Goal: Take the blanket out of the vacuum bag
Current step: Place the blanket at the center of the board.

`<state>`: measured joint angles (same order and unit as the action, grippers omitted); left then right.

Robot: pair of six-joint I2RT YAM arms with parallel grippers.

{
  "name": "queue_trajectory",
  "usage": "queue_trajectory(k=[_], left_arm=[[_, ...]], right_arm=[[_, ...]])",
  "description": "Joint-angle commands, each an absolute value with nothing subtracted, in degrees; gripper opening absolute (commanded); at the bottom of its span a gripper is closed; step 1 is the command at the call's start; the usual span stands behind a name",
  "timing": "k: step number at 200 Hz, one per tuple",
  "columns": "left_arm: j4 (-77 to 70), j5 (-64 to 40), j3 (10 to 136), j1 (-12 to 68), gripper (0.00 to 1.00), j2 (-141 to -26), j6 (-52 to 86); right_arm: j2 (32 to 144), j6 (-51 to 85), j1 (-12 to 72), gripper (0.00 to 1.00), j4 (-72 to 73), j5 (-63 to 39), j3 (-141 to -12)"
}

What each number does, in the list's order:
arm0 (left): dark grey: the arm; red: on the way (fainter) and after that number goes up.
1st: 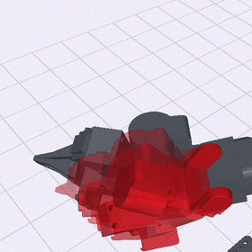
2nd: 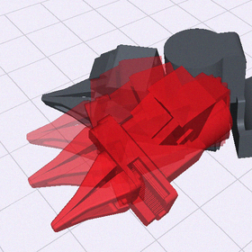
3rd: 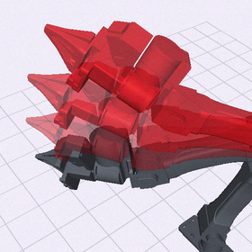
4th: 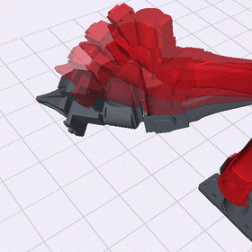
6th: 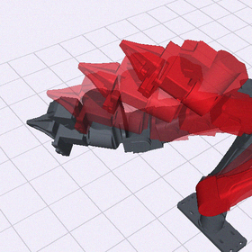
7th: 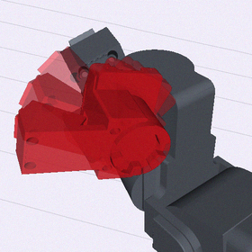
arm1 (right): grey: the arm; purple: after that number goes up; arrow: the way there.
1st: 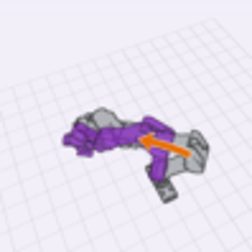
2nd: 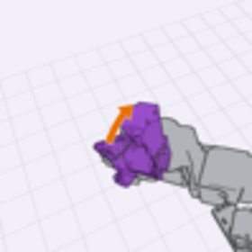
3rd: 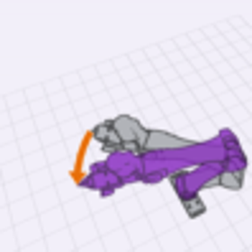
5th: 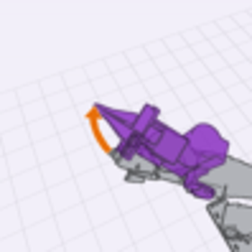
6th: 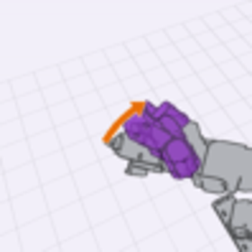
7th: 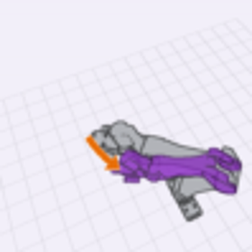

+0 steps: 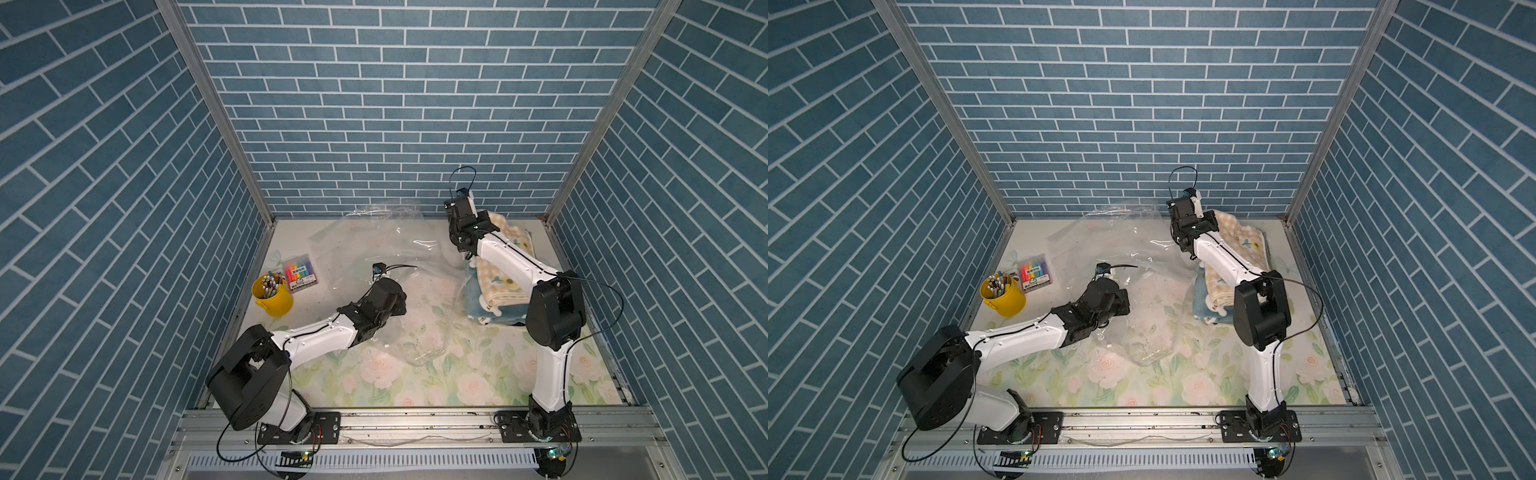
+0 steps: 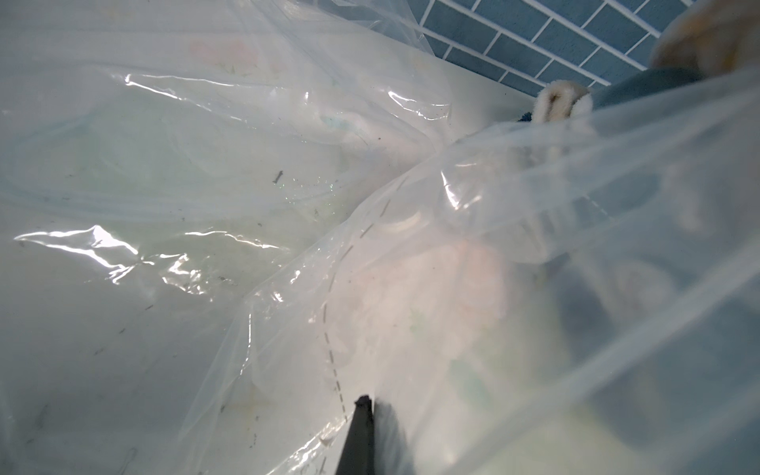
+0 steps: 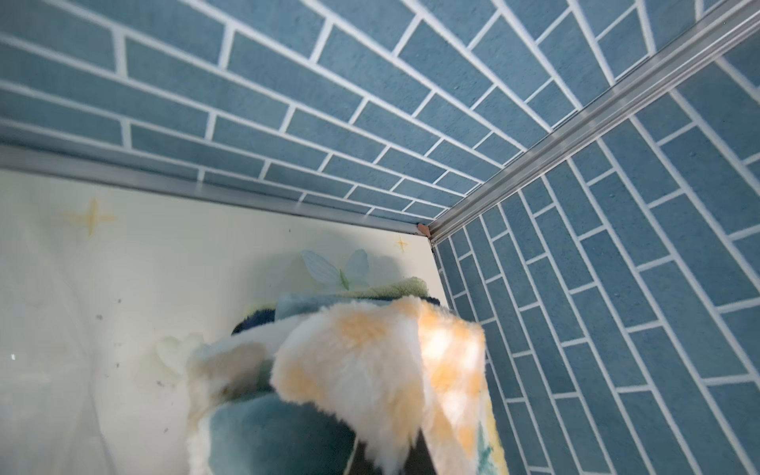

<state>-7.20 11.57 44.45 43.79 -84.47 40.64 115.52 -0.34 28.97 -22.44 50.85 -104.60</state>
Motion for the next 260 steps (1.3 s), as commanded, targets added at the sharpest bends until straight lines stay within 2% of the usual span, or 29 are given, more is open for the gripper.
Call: queue_trajectory(k=[1,6,19,24,46,62,107,143,192,209,241,250,260], left_arm=[[-7.0,11.3,45.4,43.5,0.00,-85.4,39.6],[-7.0,11.2,45.4,43.5,0.00,-85.5,39.6],[-7.0,10.9,45.2,43.4,0.00,-85.8,39.7],[-7.0,10.7,45.1,43.4,0.00,-85.8,39.7],[-6.8,10.8,44.7,43.4,0.00,-85.3,39.4],[-6.4,11.0,44.7,43.4,0.00,-85.1,39.1],[-6.3,11.1,44.8,43.4,0.00,-84.1,39.0],[-6.3,11.2,44.5,43.4,0.00,-83.1,38.8],[-5.3,14.2,41.8,42.6,0.00,-80.5,39.8],[-4.7,14.9,41.2,42.4,0.00,-79.9,40.4],[-4.9,14.1,40.9,42.4,0.00,-78.8,40.9],[-4.9,14.0,40.8,42.4,0.00,-78.5,41.1],[-5.1,14.0,40.5,42.4,0.00,-78.0,41.4]], right_arm=[[119.2,5.6,27.8,0.00,-25.4,45.4,-111.7],[120.7,5.9,27.6,0.01,-26.7,45.2,-113.6],[124.6,7.2,27.3,0.34,-31.9,43.7,-119.2],[125.3,7.6,27.2,0.43,-33.3,43.3,-120.6],[126.5,9.6,27.3,0.57,-36.7,38.7,-120.5],[123.3,10.4,27.2,0.62,-36.9,36.9,-117.9],[107.0,13.5,27.2,0.66,-32.3,33.0,-106.9],[95.6,14.3,29.1,0.67,-33.8,30.2,-97.9],[79.3,18.0,32.8,0.67,-29.2,20.3,-69.6],[77.1,18.8,33.4,0.67,-28.5,18.8,-65.0],[78.3,20.1,34.2,0.66,-30.9,22.2,-61.5],[78.1,20.7,34.4,0.62,-31.5,23.3,-60.7],[77.0,21.6,34.7,0.54,-32.2,24.9,-59.6]])
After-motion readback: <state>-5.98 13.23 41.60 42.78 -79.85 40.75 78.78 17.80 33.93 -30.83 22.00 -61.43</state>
